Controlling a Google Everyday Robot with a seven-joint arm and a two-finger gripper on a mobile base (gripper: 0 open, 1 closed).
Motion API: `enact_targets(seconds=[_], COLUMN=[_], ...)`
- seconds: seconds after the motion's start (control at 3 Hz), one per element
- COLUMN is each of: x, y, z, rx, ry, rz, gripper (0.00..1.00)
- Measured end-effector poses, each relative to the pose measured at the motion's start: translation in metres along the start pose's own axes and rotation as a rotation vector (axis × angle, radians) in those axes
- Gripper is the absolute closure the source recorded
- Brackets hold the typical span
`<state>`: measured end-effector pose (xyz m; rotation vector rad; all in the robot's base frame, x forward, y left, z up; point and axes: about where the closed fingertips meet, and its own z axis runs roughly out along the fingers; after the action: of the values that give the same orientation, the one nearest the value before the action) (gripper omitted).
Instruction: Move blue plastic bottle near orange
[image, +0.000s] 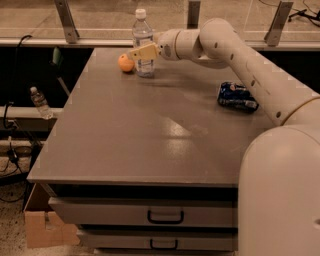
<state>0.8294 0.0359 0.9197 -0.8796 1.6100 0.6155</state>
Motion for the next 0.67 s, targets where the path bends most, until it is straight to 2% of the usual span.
enact_targets(seconds=[0.33,0.67], x=[-0.003,-0.017], y=[-0.001,0.0], z=[-0.011,-0.056], rx=[0.018,0.058], ry=[-0.001,0.003], rz=[-0.016,-0.082], gripper=[0.0,0.0])
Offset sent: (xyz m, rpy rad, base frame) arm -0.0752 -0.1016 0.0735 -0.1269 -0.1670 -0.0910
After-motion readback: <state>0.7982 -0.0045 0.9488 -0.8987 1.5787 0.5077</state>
